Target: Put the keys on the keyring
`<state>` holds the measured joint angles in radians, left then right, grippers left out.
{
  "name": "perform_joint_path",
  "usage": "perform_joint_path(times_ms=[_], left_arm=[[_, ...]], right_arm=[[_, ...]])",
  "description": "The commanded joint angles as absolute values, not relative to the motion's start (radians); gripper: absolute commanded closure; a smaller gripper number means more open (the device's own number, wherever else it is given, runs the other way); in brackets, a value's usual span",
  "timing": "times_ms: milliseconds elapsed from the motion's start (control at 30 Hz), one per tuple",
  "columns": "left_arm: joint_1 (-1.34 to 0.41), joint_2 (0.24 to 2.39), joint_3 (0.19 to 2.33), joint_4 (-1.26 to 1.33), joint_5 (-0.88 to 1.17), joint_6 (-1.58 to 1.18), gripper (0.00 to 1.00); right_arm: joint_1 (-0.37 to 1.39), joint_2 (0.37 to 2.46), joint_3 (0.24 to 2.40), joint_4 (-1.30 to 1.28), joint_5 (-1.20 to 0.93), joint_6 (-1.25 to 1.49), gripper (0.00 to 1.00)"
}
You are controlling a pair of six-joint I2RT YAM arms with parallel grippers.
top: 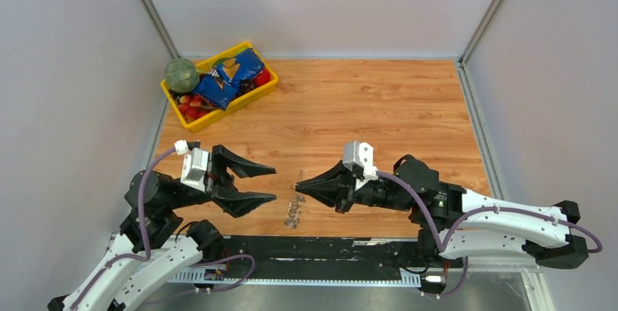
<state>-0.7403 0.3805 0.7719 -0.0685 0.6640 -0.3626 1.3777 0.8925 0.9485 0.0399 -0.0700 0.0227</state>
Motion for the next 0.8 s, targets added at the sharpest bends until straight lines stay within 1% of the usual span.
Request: perform_joint_path(times_ms=[0,167,400,567,767], left_arm=[[-0.746,0.383,0.743,-0.015,0.643,-0.383,0.34],[-0.746,0.389,0.705,-0.017,0.587,-0.375,0.32],[-0.745,0.44,0.624,0.05,0.506,-0.421,0.3],[-0.745,0.538,0.538,0.113,0.439,-0.484,0.3],[-0.764,0.73,0.469,0.162,0.38,-0.483,0.3]], right_arm=[[1.374,0.822,0.946,0.114,-0.052,0.072,1.0],[1.374,0.74,0.926,-0.013,-0.051,0.094,1.0],[1.374,0.596,0.893,-0.158,0.025,0.138,1.0],[1.374,0.543,0.907,-0.247,0.136,0.173,1.0],[1.374,0.525,0.949,-0.317,0.264,0.216,1.0]])
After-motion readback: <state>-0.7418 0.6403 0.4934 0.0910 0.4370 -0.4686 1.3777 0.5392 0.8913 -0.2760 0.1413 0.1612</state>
